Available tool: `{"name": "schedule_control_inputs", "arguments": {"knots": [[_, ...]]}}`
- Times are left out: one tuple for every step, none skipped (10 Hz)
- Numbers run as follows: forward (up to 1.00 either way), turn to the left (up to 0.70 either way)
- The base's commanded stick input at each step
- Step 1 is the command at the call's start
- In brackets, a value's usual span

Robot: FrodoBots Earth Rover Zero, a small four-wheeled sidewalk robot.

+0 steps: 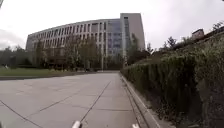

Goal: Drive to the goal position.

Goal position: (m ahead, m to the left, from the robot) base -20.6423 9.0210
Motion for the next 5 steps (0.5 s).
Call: {"name": "schedule_control_inputs", "arguments": {"knots": [[-0.68, 0.00], [-0.68, 0.00], [-0.58, 0.00], [-0.11, 0.00], [0.00, 0.00]]}}
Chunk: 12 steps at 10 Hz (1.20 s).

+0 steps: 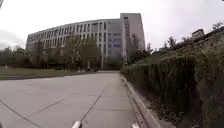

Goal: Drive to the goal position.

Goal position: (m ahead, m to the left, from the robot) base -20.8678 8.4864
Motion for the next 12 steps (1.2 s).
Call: {"name": "schedule_control_inputs", "arguments": {"knots": [[0.00, 0.00], [0.00, 0.00], [0.00, 0.00], [0.00, 0.00], [0.00, 0.00], [0.00, 0.00], [0.00, 0.00], [0.00, 0.00], [-0.01, 0.00], [0.00, 0.00], [0.03, 0.00], [0.05, 0.00]]}}
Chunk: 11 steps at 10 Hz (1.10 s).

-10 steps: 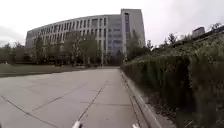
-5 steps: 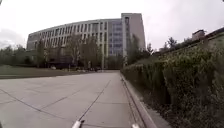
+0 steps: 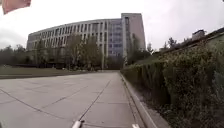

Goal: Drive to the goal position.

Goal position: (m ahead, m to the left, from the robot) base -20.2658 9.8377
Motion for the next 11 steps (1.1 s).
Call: {"name": "schedule_control_inputs", "arguments": {"knots": [[0.46, 0.00], [0.70, 0.00], [0.70, 0.00], [0.70, 0.00], [0.70, 0.00], [0.70, 0.00], [0.70, 0.00], [0.70, 0.00], [0.70, 0.00], [0.70, 0.00], [0.70, 0.00]]}}
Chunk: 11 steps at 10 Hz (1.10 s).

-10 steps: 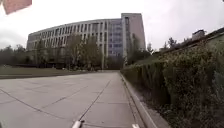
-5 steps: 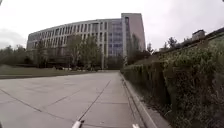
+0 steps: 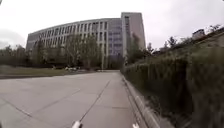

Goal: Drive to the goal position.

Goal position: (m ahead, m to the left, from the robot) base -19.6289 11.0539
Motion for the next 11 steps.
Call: {"name": "schedule_control_inputs", "arguments": {"knots": [[0.70, 0.00], [0.70, 0.15], [0.70, 0.25], [0.70, 0.27], [0.70, 0.31], [0.70, 0.35], [0.70, 0.35], [0.70, 0.35], [0.70, 0.35], [0.70, 0.35], [0.70, 0.35]]}}
